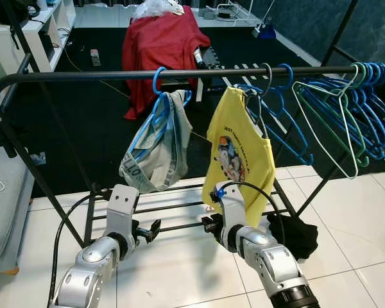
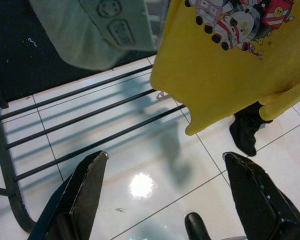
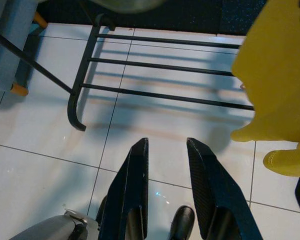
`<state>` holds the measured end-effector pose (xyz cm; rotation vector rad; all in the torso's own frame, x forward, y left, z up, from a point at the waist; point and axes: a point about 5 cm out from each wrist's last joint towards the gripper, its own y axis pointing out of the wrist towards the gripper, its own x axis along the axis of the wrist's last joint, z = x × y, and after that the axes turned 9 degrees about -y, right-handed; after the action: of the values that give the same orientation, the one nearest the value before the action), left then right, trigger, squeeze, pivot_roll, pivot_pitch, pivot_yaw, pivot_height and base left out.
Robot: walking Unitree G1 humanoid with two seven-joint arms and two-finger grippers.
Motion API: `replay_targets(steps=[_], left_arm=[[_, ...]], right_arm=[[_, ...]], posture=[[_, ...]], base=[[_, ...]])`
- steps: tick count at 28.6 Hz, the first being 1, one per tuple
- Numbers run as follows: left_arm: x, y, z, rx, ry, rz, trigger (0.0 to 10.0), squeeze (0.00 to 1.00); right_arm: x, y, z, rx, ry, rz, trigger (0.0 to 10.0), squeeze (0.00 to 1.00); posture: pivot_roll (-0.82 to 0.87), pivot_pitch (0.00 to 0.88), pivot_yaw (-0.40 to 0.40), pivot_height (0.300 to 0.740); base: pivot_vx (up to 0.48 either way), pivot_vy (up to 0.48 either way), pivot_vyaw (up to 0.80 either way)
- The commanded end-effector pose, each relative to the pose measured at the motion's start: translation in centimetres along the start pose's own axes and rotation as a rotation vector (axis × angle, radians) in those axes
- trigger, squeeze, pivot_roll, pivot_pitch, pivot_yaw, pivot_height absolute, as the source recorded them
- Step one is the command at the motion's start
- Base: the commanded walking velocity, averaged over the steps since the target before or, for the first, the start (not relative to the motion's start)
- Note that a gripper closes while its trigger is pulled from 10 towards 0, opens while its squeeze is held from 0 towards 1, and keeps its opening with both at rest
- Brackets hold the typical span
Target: Hang hanger
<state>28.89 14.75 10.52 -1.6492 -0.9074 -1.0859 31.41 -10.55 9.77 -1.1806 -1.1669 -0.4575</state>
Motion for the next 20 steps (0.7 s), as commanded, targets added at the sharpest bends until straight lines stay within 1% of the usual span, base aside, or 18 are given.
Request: replay_targets(steps=[1,5,6,7,9,10,11,12,14,15,16,17,18,20], left_arm=[[-0.5,0.2,-0.3,-0.010,-0.017,0.024,10.0,0.00],[-0.6,0.5,-0.2,-0.011,-0.021,0.033,10.0,0.00],[-0.6,0.6,0.2,0.032,-0.034,0.035,10.0,0.00],[-0.6,0.6,0.2,0.032,-0.034,0.035,10.0,0.00],[-0.2,0.6,1.2,0.119,-0.081,0.000,10.0,0.00],[0.1,0.5,1.5,0.141,-0.089,-0.020,10.0,0.00],[0.1,0.5,1.5,0.141,-0.089,-0.020,10.0,0.00],[0.4,0.4,1.5,0.143,-0.085,-0.037,10.0,0.00],[1.1,0.4,1.2,0.132,-0.068,-0.053,10.0,0.00],[1.1,0.4,1.2,0.132,-0.068,-0.053,10.0,0.00],[2.0,0.2,0.7,0.108,-0.035,-0.088,10.0,0.00],[2.0,0.2,0.7,0.108,-0.035,-0.088,10.0,0.00],[2.4,0.0,0.3,0.081,0.015,-0.111,10.0,0.00],[2.9,-0.6,-0.7,-0.009,0.064,-0.149,10.0,0.00]], right_arm=[[-0.4,0.1,-0.2,-0.007,0.006,0.015,10.0,0.00],[-0.4,0.3,-0.4,-0.023,0.020,0.013,10.0,0.00],[-0.3,0.4,-0.5,-0.031,0.014,0.015,10.0,0.00],[-0.3,0.4,-0.5,-0.031,0.014,0.015,10.0,0.00],[0.4,0.6,-0.8,-0.063,-0.010,-0.016,10.0,0.00],[0.8,0.6,-1.0,-0.081,-0.019,-0.031,10.0,0.00],[0.8,0.6,-1.0,-0.081,-0.019,-0.031,10.0,0.00],[1.2,0.5,-1.3,-0.107,-0.023,-0.050,10.0,0.00],[1.7,0.0,-1.8,-0.160,-0.095,-0.069,10.0,0.00],[1.7,0.0,-1.8,-0.160,-0.095,-0.069,10.0,0.00],[2.1,-0.8,-1.9,-0.165,-0.131,-0.103,10.0,0.00],[2.1,-0.8,-1.9,-0.165,-0.131,-0.103,10.0,0.00],[2.4,-1.1,-1.9,-0.157,-0.139,-0.122,10.0,0.00],[2.9,-1.5,-2.2,-0.156,-0.124,-0.169,10.0,0.00]], posture=[[-0.01,0.171,-0.039,0.740],[0.00,0.170,-0.044,0.740],[0.00,0.181,-0.047,0.740],[0.00,0.181,-0.047,0.740],[0.00,0.170,-0.041,0.740],[-0.01,0.174,-0.042,0.740],[-0.01,0.174,-0.042,0.740],[-0.01,0.189,-0.049,0.740],[-0.01,0.200,-0.060,0.740],[-0.01,0.200,-0.060,0.740],[-0.01,0.196,-0.066,0.740],[-0.01,0.196,-0.066,0.740],[-0.03,0.185,-0.064,0.740],[-0.04,0.185,-0.058,0.740]], base=[[0.000,0.000,0.00],[0.000,0.000,0.00],[0.000,0.000,0.00],[0.000,0.000,0.00],[0.000,0.000,0.00],[0.000,0.000,0.00],[0.000,0.000,0.00],[0.000,0.000,0.00],[0.000,0.000,0.00],[0.000,0.000,0.00],[0.000,0.000,0.00],[0.000,0.000,0.00],[0.000,0.000,0.00],[0.000,0.000,0.00]])
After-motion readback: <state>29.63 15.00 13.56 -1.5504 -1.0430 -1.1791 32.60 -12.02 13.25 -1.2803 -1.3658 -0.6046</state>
